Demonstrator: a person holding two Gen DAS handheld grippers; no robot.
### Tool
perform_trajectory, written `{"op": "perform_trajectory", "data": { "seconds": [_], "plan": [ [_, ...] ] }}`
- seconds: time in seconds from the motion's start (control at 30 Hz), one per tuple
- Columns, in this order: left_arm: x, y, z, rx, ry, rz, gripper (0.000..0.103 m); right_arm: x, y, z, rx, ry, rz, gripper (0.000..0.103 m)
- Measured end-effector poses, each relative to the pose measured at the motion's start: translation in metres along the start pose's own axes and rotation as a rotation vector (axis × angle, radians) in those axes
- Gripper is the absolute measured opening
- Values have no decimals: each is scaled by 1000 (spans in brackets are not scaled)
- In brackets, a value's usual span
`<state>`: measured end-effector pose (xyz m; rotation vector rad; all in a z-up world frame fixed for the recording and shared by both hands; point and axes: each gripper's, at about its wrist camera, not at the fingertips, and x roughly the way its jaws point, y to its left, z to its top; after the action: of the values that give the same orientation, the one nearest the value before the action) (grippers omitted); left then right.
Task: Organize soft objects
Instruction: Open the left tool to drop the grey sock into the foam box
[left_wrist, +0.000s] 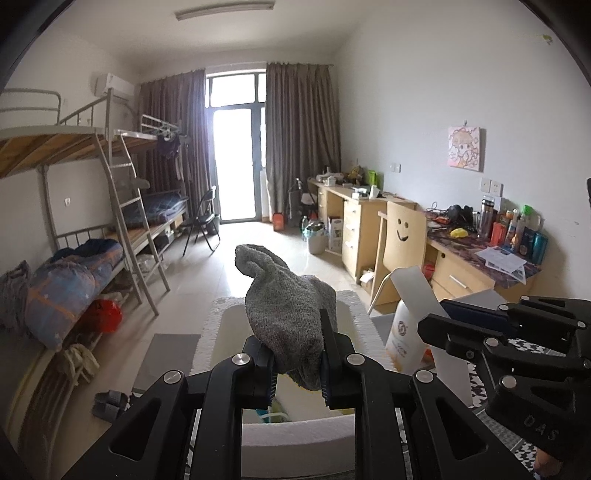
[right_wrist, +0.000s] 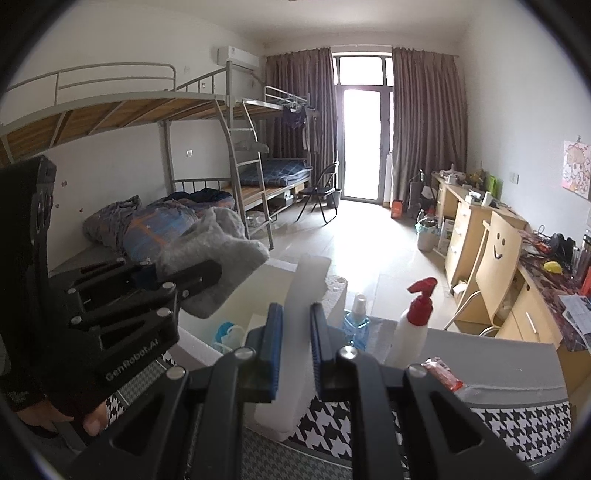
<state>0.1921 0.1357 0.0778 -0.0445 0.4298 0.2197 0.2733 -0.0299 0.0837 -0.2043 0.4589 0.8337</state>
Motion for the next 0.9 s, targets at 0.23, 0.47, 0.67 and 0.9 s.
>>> {"op": "perform_trajectory", "data": {
  "seconds": [0.23, 0.47, 0.67, 0.9],
  "plan": [
    [19, 4, 0, -18, 44, 18, 19, 12, 4, 4, -10, 16, 7, 17],
    [34, 6, -4, -26, 80, 12, 19, 19, 2, 4, -12, 34, 5, 17],
    [45, 7, -7, -31, 110, -2, 32, 20, 2, 4, -12, 33, 5, 17],
    [36, 14, -5, -33, 85, 46, 77, 22, 4, 7, -12, 34, 4, 17]
  ]
}}
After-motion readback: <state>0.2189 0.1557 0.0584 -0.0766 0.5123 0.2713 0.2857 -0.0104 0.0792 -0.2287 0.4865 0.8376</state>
